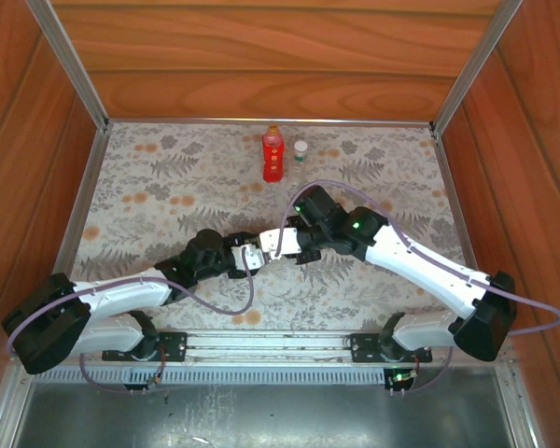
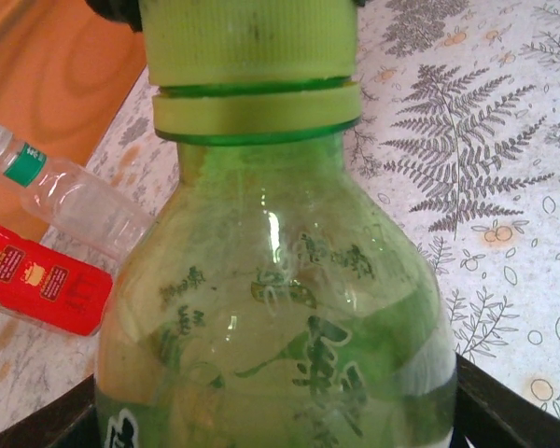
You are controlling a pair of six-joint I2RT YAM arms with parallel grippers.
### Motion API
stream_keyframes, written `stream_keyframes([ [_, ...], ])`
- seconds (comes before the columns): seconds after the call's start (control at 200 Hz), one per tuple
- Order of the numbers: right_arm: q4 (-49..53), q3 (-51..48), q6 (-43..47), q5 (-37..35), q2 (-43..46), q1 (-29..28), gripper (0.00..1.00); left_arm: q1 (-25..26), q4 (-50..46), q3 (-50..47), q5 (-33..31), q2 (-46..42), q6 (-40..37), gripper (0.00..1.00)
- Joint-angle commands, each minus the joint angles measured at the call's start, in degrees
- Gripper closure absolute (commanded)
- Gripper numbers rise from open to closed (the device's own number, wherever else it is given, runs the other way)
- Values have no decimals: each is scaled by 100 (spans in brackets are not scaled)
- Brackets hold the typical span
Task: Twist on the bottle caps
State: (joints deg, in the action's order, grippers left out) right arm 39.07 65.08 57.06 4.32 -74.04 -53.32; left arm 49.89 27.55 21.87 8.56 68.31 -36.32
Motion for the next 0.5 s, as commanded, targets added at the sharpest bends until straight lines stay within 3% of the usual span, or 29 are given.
stream_keyframes([
  [0.0, -320, -216, -383, 90, 99, -49, 75, 29, 97, -7, 142, -61, -56, 35],
  [0.105, -444, -380, -303, 191, 153, -49, 63, 33, 101, -18, 146, -89, -55, 35],
  [0.265, -386, -334, -194, 181, 68, -47, 61, 28, 101, -14, 146, -103, -51, 35],
  [0.495, -209, -231, -242, 146, 81, -41, 78, 29, 91, -16, 123, -108, -51, 35],
])
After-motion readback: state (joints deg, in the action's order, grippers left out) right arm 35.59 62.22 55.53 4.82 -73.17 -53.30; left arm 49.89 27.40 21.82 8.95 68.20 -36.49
